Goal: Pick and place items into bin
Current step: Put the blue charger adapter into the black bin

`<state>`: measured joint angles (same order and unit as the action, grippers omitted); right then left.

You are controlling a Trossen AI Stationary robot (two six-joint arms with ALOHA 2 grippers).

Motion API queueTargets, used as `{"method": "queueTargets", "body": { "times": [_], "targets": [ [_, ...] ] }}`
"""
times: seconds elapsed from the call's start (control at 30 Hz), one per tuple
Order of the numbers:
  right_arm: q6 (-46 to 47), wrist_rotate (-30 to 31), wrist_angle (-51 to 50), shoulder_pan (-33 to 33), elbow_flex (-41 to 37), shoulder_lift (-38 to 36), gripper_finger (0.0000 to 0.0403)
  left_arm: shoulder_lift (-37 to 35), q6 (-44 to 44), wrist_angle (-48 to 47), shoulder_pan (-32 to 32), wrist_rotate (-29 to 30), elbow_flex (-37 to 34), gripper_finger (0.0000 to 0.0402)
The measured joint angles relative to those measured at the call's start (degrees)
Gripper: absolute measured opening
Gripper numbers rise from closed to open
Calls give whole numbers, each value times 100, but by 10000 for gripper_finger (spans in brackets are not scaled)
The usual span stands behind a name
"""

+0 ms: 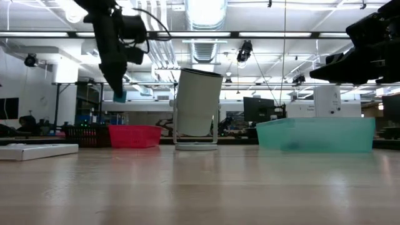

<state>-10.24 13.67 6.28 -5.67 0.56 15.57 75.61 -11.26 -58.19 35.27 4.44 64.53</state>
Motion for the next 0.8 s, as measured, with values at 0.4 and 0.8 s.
{"method": "queueTargets", "body": {
  "times": [0.4, 0.8],
  "targets": [
    [-46, 0, -4, -2, 0, 0, 8, 827, -305, 134, 1272, 10, -32, 134],
    [-73, -1, -2, -4, 0, 0, 8, 1371, -564, 488, 1584, 497, -32, 134]
  ]
}}
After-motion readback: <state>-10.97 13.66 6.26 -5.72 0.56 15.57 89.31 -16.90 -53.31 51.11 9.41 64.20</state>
